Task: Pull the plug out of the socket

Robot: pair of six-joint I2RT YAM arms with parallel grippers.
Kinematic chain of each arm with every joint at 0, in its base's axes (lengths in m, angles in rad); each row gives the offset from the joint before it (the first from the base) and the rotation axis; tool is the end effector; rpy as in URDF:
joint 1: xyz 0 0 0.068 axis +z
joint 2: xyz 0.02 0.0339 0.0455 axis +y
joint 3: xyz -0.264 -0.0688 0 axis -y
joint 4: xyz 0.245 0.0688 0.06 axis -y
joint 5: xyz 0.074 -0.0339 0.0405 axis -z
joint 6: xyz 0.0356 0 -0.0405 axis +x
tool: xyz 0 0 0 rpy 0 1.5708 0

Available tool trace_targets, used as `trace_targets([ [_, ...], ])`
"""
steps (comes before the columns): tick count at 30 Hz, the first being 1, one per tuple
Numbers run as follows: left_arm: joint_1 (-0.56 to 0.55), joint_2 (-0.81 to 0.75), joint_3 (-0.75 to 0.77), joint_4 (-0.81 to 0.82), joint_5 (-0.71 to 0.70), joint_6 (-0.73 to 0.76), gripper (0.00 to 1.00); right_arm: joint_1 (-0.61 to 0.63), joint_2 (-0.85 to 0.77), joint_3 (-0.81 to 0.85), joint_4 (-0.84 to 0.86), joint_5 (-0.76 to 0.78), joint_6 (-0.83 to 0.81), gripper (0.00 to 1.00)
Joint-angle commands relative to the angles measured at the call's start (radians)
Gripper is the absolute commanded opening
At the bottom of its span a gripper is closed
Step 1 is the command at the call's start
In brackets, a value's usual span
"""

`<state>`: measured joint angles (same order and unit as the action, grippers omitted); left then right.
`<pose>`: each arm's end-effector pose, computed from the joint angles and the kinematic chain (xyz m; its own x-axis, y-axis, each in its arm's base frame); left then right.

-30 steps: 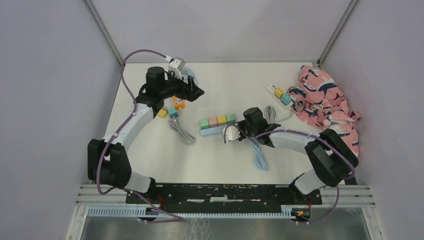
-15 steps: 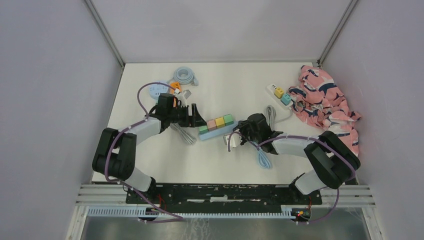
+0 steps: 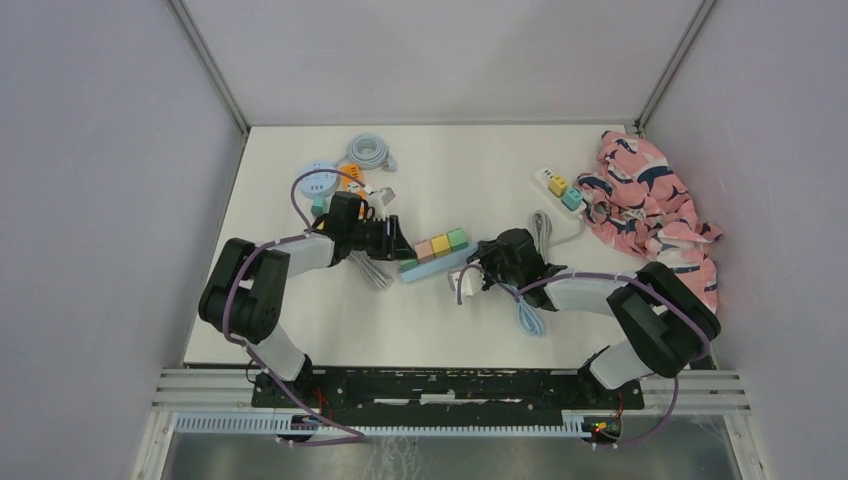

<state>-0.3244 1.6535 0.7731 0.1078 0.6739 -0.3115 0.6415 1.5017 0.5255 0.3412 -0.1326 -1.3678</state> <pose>0.2934 -0.1221 0.1548 -0.8359 0.0284 -0.5481 0.4375 0.6376 -0.6341 0.2189 0.1693 0.1427 0.5687 -0.7870 -0.2391 -0.6023 -0.2004 -0.7727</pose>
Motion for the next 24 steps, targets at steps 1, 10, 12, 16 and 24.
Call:
trace_targets([
  [1,-0.021,0.007,0.036,0.049,0.06,-0.011,0.49,0.007,0.003,-0.008,0.017,-0.02,0.01,0.0],
  [10,-0.051,-0.067,0.036,0.02,0.014,0.032,0.05,-0.027,-0.077,0.13,-0.19,0.061,0.176,0.57],
  [12,-0.068,-0.109,0.032,0.004,-0.019,0.061,0.04,-0.058,-0.115,0.212,-0.348,0.044,0.252,0.66],
  [16,-0.098,-0.186,0.023,-0.025,-0.102,0.117,0.03,-0.169,-0.139,0.417,-0.795,-0.159,0.375,0.85],
  [24,-0.154,-0.275,0.024,-0.08,-0.223,0.235,0.03,-0.304,-0.11,0.523,-1.256,-0.421,0.519,0.91],
])
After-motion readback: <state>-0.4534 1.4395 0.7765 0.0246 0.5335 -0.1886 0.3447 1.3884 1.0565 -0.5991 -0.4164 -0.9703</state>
